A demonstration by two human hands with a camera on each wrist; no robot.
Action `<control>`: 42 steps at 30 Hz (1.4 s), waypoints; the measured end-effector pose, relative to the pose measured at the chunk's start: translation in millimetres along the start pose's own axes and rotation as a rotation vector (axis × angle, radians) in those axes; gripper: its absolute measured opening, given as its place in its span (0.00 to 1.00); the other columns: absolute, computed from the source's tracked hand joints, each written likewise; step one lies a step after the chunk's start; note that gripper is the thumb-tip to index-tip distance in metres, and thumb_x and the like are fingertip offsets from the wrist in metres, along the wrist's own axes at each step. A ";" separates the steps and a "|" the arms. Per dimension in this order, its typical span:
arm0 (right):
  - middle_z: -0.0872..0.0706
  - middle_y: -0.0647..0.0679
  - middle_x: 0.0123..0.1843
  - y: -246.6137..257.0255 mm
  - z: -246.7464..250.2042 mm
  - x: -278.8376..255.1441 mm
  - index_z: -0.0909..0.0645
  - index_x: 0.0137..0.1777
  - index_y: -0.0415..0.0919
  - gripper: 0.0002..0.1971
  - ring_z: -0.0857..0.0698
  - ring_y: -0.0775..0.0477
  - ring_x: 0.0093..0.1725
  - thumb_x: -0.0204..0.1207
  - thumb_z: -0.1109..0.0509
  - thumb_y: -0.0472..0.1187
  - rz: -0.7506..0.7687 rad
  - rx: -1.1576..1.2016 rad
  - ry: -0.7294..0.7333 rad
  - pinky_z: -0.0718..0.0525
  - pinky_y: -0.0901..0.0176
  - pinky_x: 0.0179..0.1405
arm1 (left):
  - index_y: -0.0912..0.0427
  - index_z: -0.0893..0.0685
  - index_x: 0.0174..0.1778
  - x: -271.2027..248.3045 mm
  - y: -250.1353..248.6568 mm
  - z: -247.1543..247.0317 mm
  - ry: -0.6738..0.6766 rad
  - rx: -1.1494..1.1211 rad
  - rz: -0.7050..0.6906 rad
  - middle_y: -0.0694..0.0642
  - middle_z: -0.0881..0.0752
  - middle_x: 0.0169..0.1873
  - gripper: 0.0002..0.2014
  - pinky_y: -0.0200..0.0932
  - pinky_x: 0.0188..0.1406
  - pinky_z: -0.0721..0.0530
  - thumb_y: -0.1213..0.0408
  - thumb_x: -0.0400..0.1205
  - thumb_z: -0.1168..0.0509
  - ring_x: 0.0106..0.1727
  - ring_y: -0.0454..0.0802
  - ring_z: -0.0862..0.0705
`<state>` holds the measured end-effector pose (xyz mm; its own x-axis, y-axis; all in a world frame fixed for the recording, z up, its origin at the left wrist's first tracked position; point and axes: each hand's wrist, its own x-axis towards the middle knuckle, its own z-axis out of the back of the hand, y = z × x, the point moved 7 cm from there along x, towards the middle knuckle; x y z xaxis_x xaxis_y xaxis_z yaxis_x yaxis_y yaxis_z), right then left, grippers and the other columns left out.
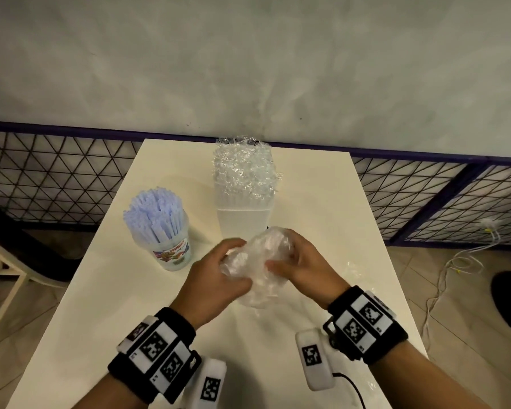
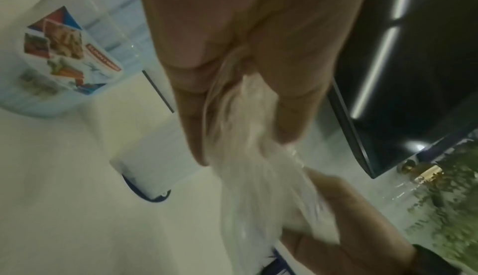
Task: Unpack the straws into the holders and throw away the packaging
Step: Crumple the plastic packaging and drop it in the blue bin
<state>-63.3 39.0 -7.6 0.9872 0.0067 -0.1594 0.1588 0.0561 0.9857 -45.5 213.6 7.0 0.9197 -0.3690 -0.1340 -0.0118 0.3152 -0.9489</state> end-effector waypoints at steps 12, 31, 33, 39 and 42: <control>0.15 0.40 0.53 -50.8 18.4 -2.4 0.20 0.64 0.50 0.27 0.14 0.45 0.46 0.68 0.19 0.29 -0.260 -0.158 0.098 0.12 0.49 0.46 | 0.39 0.10 0.44 4.0 18.5 -60.3 0.613 0.354 0.065 0.44 0.12 0.47 0.25 0.31 0.33 0.26 0.78 0.71 0.38 0.29 0.34 0.22; 0.11 0.43 0.55 -155.5 197.3 -92.6 0.16 0.54 0.39 0.20 0.13 0.45 0.51 0.69 0.18 0.52 -0.784 -0.757 -0.216 0.18 0.56 0.48 | 0.53 0.17 0.63 17.4 81.1 -74.4 0.221 0.440 0.370 0.53 0.16 0.65 0.15 0.40 0.61 0.21 0.62 0.80 0.35 0.61 0.50 0.18; 0.11 0.44 0.43 -141.6 189.2 -92.0 0.15 0.48 0.36 0.11 0.13 0.49 0.39 0.76 0.22 0.45 -0.678 -0.462 -0.231 0.15 0.58 0.37 | 0.53 0.16 0.62 14.8 82.3 -76.5 0.203 0.378 0.409 0.51 0.15 0.63 0.17 0.42 0.64 0.22 0.51 0.79 0.33 0.63 0.49 0.18; 0.08 0.35 0.48 -73.7 163.9 -91.9 0.18 0.49 0.39 0.05 0.08 0.41 0.38 0.78 0.26 0.31 -0.362 0.094 -0.280 0.13 0.59 0.32 | 0.47 0.14 0.59 8.2 76.1 -87.2 0.314 0.225 0.446 0.41 0.15 0.59 0.40 0.42 0.62 0.23 0.23 0.58 0.31 0.61 0.41 0.18; 0.09 0.35 0.48 -50.4 154.0 -91.1 0.12 0.53 0.43 0.10 0.08 0.41 0.38 0.74 0.24 0.32 -0.244 0.179 -0.299 0.11 0.58 0.34 | 0.43 0.12 0.56 2.4 56.2 -104.0 0.447 0.063 0.423 0.38 0.14 0.58 0.37 0.45 0.61 0.21 0.24 0.57 0.32 0.62 0.38 0.18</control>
<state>-158.9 -118.2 -34.4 0.8772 -0.2766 -0.3924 0.3626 -0.1541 0.9191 -84.8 139.5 -76.3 0.5868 -0.5269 -0.6148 -0.3038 0.5606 -0.7704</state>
